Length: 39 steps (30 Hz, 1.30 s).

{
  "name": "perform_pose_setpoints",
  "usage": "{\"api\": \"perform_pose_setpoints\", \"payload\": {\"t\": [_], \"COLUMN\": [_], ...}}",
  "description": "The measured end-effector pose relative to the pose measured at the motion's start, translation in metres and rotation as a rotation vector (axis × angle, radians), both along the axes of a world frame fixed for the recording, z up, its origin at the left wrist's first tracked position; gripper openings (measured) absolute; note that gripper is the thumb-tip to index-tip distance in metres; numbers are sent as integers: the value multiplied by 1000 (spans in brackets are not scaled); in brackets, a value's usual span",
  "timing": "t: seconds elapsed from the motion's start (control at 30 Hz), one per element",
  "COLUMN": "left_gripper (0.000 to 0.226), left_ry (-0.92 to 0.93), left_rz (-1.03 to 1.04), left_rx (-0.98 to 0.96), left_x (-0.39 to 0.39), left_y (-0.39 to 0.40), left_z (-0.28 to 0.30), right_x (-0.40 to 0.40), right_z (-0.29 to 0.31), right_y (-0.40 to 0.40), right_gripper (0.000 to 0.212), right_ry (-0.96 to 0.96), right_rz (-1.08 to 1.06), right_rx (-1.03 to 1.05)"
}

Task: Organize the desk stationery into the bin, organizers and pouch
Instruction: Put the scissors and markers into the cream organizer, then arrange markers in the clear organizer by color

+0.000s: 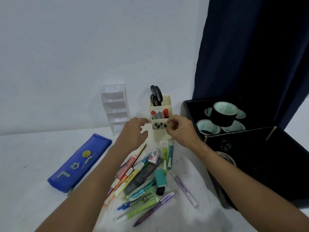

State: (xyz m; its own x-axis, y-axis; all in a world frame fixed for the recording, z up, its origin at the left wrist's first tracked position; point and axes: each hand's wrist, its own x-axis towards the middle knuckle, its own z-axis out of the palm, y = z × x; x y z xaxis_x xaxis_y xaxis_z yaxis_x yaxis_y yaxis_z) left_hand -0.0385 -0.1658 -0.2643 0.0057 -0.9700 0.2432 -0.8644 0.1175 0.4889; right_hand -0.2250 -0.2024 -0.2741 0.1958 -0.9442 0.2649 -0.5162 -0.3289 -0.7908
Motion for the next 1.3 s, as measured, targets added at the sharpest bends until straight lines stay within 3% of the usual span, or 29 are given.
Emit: {"api": "perform_pose_setpoints", "payload": {"t": [0.23,0.53,0.8,1.0,1.3], "left_gripper": [33,35,38,24,21], "left_ry": [-43,-127,-289,-338,-224], "left_rz": [90,186,234,224,271], "left_rx": [28,307,591,587,529], "left_x": [45,99,140,154,153], "left_y": [23,68,102,121,138], "left_z": [1,-18,-40,-46,-52], "right_x": [15,56,109,159,202], "right_z": [12,2,-16,-32,-45], "right_y": [18,27,38,57,79], "right_gripper": [10,20,24,26,19], "right_ry": [59,479,611,701,771], "right_rz": [183,593,701,789,847], "right_rx": [-34,2,29,-21,-131]}}
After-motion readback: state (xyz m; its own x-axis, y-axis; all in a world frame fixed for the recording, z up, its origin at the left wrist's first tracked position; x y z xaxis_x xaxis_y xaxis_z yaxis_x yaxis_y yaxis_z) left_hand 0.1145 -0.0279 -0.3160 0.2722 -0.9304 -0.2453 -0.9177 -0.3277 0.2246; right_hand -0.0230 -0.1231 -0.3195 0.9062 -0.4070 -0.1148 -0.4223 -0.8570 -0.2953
